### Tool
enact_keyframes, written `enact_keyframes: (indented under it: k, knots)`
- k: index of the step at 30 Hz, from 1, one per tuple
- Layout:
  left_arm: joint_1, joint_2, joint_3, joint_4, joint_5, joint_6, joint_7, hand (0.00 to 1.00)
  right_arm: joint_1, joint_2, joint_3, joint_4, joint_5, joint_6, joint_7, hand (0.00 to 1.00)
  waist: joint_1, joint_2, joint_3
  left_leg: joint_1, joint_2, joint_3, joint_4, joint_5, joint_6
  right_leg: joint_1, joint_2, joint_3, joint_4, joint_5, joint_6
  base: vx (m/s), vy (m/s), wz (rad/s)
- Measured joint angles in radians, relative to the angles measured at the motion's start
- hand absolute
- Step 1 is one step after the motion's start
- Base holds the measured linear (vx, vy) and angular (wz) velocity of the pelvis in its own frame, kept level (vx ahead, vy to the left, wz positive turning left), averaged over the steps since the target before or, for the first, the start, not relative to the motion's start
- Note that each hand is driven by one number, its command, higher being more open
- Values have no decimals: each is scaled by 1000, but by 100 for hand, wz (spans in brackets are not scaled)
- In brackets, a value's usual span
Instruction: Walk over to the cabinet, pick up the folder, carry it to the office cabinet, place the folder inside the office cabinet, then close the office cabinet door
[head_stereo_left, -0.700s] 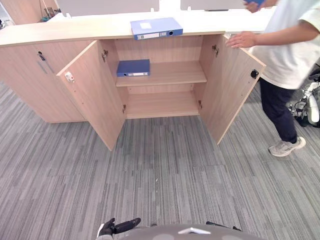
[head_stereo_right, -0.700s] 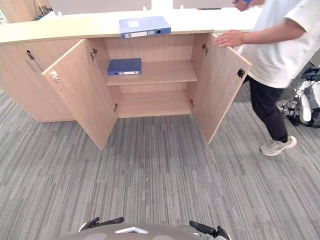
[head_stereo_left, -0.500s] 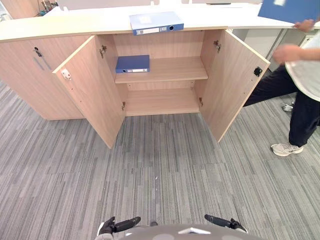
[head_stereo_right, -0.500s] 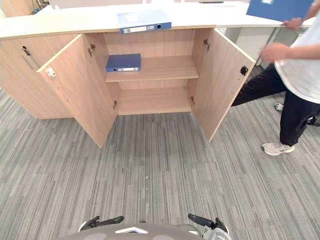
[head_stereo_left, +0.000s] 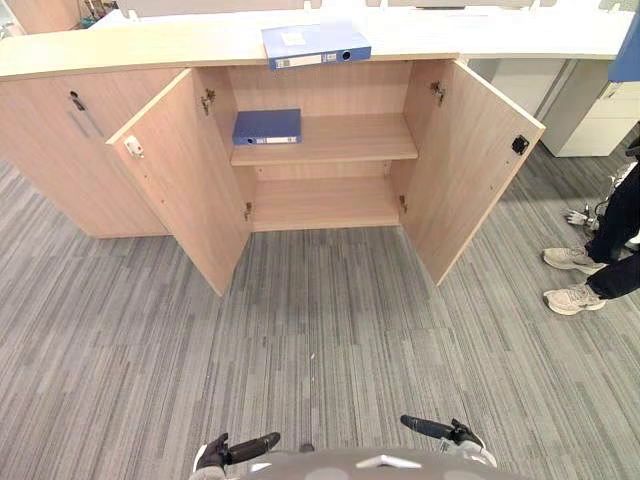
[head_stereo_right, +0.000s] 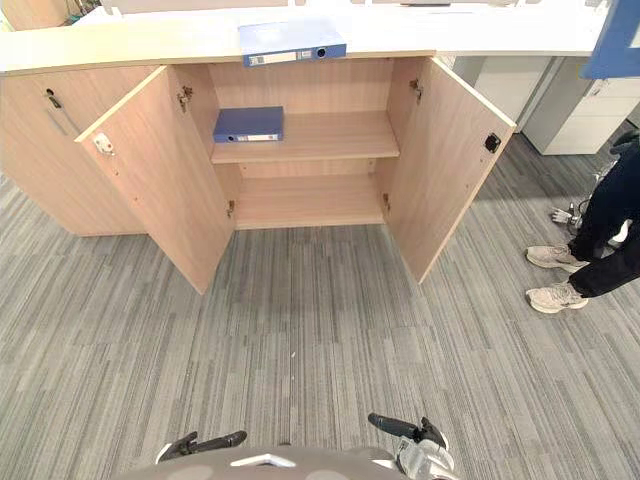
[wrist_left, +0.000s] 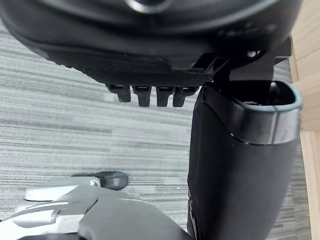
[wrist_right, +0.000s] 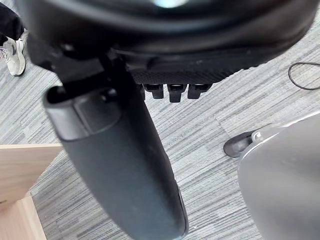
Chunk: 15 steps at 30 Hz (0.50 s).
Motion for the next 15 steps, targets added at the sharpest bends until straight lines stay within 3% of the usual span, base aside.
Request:
enact_keyframes:
  k: [15]
  knots:
    - [0, 6, -11, 0, -2, -15, 0, 100, -3, 0, 14, 0, -10, 1, 0, 100, 3, -15, 6, -17, 0, 14, -6, -3, 1, -14, 1, 3, -26, 7, -10, -4, -3, -1]
